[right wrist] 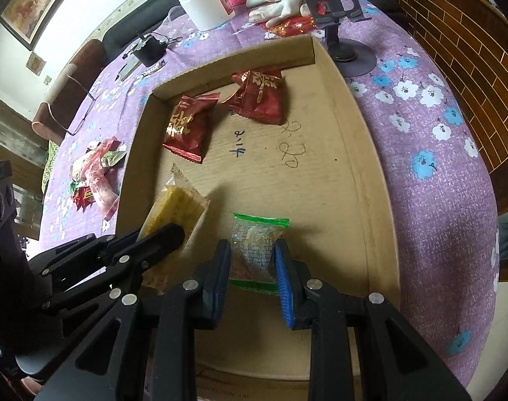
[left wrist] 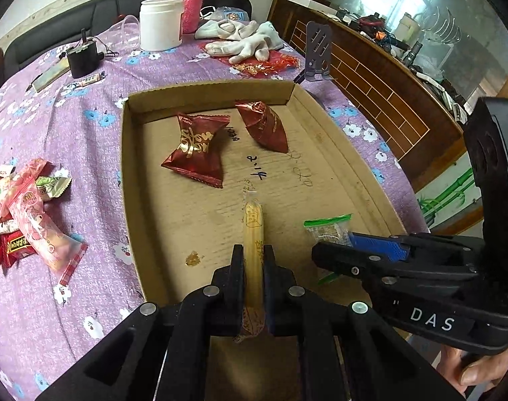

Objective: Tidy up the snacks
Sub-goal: 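Lower the wafer bar and green-zip bag into the tray and release both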

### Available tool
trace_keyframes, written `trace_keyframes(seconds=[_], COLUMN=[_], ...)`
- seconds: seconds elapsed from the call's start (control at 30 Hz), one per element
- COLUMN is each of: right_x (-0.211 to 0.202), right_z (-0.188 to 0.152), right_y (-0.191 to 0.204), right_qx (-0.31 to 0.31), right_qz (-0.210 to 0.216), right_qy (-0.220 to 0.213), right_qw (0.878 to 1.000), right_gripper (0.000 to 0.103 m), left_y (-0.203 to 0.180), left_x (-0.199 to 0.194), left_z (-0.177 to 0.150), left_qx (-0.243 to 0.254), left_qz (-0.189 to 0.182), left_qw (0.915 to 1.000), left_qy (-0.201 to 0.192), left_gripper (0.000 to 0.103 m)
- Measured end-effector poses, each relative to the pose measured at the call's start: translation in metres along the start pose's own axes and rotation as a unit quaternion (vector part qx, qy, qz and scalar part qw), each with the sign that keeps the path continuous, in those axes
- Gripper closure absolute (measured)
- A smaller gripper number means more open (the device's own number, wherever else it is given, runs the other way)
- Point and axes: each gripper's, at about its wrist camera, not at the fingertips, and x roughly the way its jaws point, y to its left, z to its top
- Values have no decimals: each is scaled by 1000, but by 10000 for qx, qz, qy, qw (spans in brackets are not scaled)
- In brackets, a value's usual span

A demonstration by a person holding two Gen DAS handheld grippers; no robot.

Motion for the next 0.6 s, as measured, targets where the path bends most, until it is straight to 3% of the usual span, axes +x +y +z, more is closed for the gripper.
trace_keyframes(seconds=[0.27, 0.33, 0.4, 0.6], right_x=[-1, -1, -2, -12], right_z=[2, 2, 1, 2], right_y=[2, 2, 2, 5], right_qx=[5, 10, 12, -36], right_qz=[-29, -20, -9, -54], right_qy=[-23, -20, -23, -216], right_qw=[10000, 10000, 10000, 9997], right_gripper=[76, 76, 76, 76], left_y=[0, 1, 0, 0], left_x=[0, 0, -2, -10], left_z=[1, 1, 1, 1], left_qx=[38, 22, 20, -3], left_qz=[61, 58, 64, 58], left_qw=[10000, 10000, 10000, 10000], left_qy=[37, 60, 36, -40], left_gripper=[93, 91, 80, 76])
